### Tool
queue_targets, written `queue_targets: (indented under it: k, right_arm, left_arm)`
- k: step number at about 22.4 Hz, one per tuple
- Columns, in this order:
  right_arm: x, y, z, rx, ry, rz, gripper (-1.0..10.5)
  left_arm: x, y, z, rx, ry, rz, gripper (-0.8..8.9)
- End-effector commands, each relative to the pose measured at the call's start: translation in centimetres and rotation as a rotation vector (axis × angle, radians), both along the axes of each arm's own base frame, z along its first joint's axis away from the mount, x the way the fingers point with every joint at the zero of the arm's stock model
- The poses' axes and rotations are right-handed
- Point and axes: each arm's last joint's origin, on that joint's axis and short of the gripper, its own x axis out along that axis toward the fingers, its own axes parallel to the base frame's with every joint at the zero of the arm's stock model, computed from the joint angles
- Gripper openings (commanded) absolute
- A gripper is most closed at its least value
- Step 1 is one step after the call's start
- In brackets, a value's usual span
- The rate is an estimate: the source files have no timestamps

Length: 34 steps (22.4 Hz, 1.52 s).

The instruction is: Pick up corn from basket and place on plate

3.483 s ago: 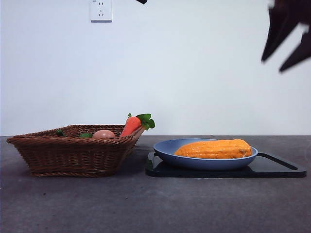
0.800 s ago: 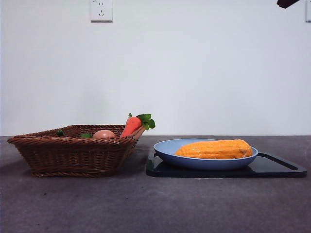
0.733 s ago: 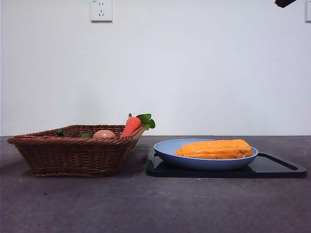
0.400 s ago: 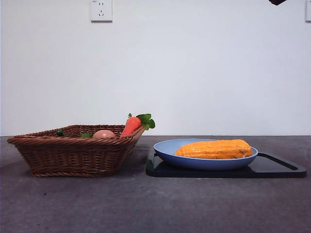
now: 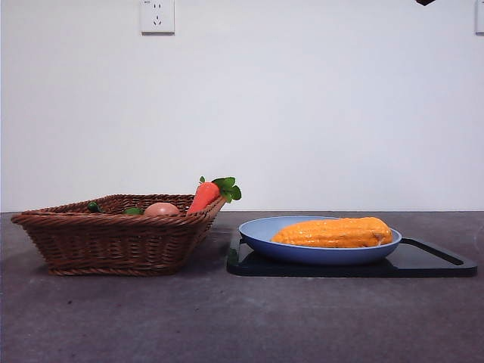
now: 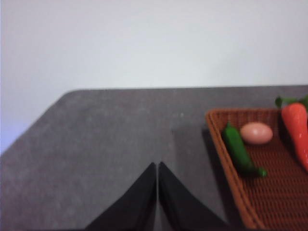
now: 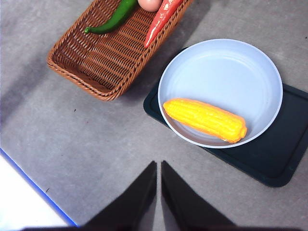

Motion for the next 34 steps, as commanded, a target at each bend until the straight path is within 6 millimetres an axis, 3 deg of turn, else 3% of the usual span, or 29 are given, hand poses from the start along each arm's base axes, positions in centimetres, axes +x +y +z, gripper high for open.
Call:
queue_targets:
  k: [1, 7, 16, 34]
  right_arm:
    - [0.1, 0.1, 0.5, 0.003, -0.025, 0.008, 0.0]
    - [0.3, 0.2, 0.7, 0.015, -0.056, 0.008, 0.0]
    - [0.4, 0.2, 0.8, 0.019, -0.069, 0.008, 0.0]
    - [0.7, 0.3, 1.2, 0.038, -0.120, 0.008, 0.0]
  left_arm:
    - [-0.1, 0.0, -1.2, -0.027, 0.008, 0.009, 0.08]
    - [-0.4, 0.0, -3.2, -0.045, 0.008, 0.011, 0.08]
    - [-1.0, 0.0, -5.5, -0.091, 0.141, 0.018, 0.08]
    - [-0.9, 0.0, -5.5, -0.109, 0.129, 0.019, 0.08]
